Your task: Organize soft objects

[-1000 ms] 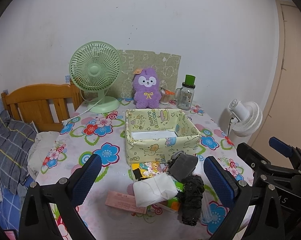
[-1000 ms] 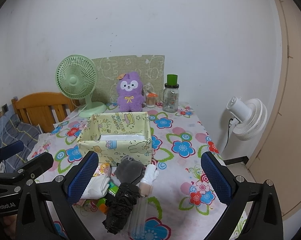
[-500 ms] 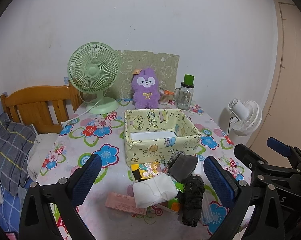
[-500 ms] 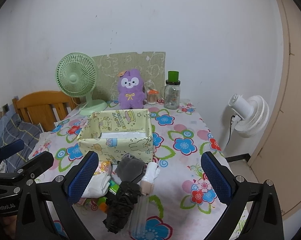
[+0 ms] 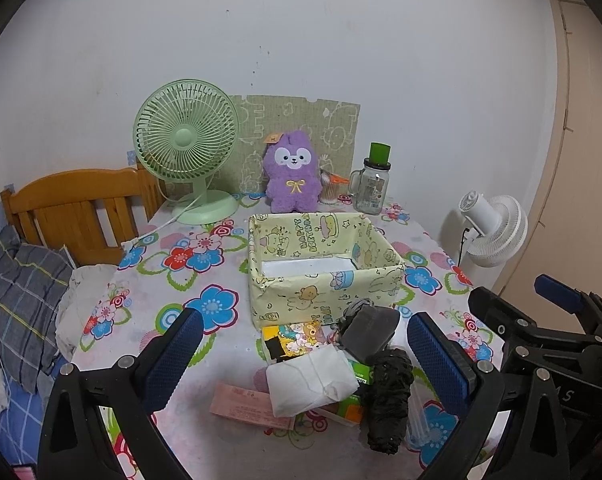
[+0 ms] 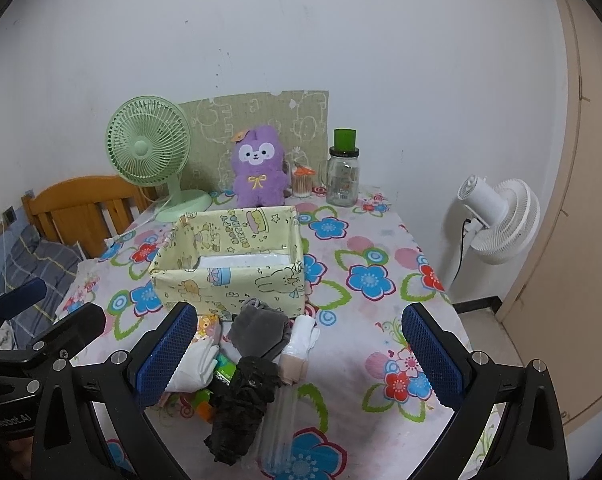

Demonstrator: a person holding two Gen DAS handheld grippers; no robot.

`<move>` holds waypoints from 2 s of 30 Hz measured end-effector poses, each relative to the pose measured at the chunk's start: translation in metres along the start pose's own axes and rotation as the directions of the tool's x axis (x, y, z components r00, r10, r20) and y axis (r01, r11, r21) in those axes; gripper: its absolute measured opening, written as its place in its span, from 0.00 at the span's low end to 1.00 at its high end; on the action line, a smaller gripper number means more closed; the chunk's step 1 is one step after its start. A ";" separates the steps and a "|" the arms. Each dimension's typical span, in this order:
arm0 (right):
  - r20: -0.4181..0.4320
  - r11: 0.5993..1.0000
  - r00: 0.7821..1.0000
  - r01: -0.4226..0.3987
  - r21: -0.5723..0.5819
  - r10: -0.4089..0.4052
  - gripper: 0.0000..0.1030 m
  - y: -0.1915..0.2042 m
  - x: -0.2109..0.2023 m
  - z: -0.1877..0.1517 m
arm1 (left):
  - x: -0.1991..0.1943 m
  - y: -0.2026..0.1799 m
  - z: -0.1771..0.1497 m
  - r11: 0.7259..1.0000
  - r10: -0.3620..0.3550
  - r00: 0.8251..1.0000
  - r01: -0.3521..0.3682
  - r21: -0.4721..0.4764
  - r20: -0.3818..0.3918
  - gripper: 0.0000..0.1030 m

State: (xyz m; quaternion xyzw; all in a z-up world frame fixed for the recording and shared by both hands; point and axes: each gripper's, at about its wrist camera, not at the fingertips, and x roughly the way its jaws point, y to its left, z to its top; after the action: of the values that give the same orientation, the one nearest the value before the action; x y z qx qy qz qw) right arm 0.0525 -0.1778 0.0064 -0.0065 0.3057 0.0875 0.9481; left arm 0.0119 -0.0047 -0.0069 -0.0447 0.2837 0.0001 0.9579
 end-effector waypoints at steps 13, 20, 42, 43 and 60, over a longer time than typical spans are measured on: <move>0.009 1.000 1.000 0.005 -0.009 -0.005 1.00 0.001 0.003 0.006 | 0.008 0.003 0.000 1.000 0.006 1.000 -0.006 0.004 -0.013 1.00; 0.009 1.000 1.000 0.005 -0.007 -0.005 1.00 0.002 0.005 0.007 | 0.012 0.006 0.001 1.000 0.009 1.000 -0.009 0.002 -0.022 1.00; -0.030 1.000 0.999 -0.015 -0.008 0.015 1.00 0.004 0.038 0.003 | 0.048 0.000 -0.009 1.000 -0.008 0.994 0.010 0.023 -0.110 0.93; -0.036 1.000 0.999 -0.018 -0.010 0.018 1.00 0.004 0.040 0.003 | 0.051 0.000 -0.010 1.000 -0.008 0.993 0.011 0.022 -0.118 0.93; -0.151 1.000 0.988 -0.027 -0.009 0.026 0.91 0.016 0.084 -0.023 | 0.099 0.000 -0.038 0.998 -0.063 0.965 0.066 0.004 -0.253 0.92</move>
State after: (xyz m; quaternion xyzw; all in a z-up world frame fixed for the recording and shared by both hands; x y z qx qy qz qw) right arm 0.1033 -0.1496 -0.0603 -0.0142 0.3762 0.1009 0.9209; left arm 0.0736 -0.0101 -0.0927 -0.0475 0.4017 -0.0387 0.9137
